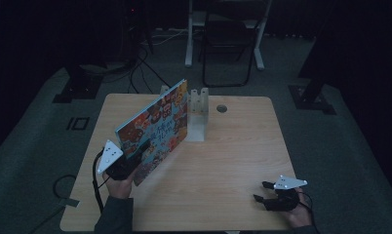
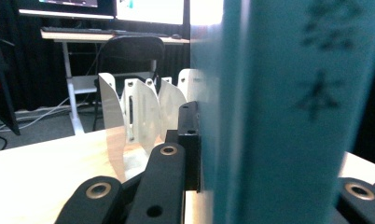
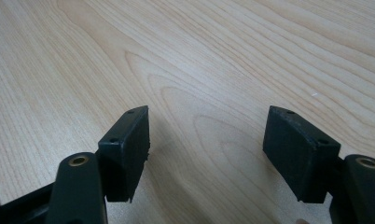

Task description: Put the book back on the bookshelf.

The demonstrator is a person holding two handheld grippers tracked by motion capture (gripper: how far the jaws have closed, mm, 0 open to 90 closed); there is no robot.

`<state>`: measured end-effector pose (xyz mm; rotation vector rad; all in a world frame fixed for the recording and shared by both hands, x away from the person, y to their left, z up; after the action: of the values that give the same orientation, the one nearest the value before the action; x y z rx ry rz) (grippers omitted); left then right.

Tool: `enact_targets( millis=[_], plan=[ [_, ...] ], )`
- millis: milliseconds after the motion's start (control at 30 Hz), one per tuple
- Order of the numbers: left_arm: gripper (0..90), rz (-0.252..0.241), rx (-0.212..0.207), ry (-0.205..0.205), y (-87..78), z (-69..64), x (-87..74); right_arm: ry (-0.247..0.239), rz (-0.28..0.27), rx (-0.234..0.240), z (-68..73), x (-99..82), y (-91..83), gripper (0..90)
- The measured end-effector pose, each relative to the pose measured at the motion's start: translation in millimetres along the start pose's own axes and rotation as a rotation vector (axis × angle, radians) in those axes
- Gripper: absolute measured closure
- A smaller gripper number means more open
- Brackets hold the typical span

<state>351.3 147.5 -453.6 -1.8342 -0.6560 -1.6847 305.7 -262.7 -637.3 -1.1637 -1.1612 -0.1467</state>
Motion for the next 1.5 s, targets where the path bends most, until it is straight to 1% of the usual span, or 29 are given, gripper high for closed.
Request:
enact_targets(
  millis=[67, 200, 300, 600, 733, 867, 900, 1033, 1133, 1267, 1400, 1500],
  plan=[
    [81.2, -0.004, 0.008, 0.0, -1.0, 1.2, 0.7, -0.001, 0.0, 0.0, 0.0, 0.0, 0.0, 31.0],
    [81.2, -0.023, 0.041, -0.017, -3.4, 6.0, 2.2, 0.0, 0.0, 0.0, 0.1, 0.0, 0.0, 31.0],
    [81.2, -0.027, 0.062, -0.024, -5.3, 10.2, 2.7, 0.0, 0.0, 0.0, 0.1, 0.0, 0.0, 30.9],
    [81.2, -0.029, 0.093, -0.024, -9.1, 16.0, 4.5, -0.001, -0.001, -0.001, 0.1, 0.0, 0.1, 30.9],
    [81.2, -0.02, 0.11, -0.009, -7.8, 17.3, 5.7, 0.0, 0.0, 0.0, 0.2, 0.0, 0.0, 31.0],
    [81.2, -0.012, 0.143, 0.014, -5.7, 17.6, 7.2, 0.0, 0.0, 0.001, 0.1, 0.0, 0.0, 30.9],
    [81.2, -0.013, 0.15, 0.013, -4.9, 18.0, 7.7, 0.0, 0.0, 0.001, 0.1, 0.0, 0.0, 30.9],
    [81.2, -0.022, 0.151, 0.006, -2.6, 18.8, 9.1, -0.002, -0.001, 0.001, 0.1, 0.1, 0.1, 30.8],
    [81.2, -0.015, 0.161, 0.017, -0.3, 18.5, 9.8, -0.002, -0.002, 0.002, 0.1, 0.2, 0.1, 30.8],
    [81.2, -0.006, 0.175, 0.016, 3.6, 20.6, 10.1, -0.001, 0.0, 0.001, 0.1, 0.0, 0.0, 30.8],
    [81.2, -0.006, 0.193, 0.004, 6.7, 24.1, 9.9, -0.002, 0.0, 0.002, 0.2, -0.1, -0.1, 30.8],
    [81.2, -0.007, 0.198, -0.004, 8.8, 25.7, 9.7, -0.001, -0.001, 0.004, 0.2, 0.0, -0.1, 30.8]
  ],
)
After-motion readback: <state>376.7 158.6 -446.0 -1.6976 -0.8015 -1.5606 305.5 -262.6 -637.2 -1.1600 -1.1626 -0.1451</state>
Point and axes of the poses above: each handheld gripper's, and its own axes: y roughly forward along the jaws, x roughly out of its top, z roughly to its left, the point moved 10 cm from there along y, roughly forward along the jaws, and after that the axes turned 12 degrees about -x, right-handed, at the moved point
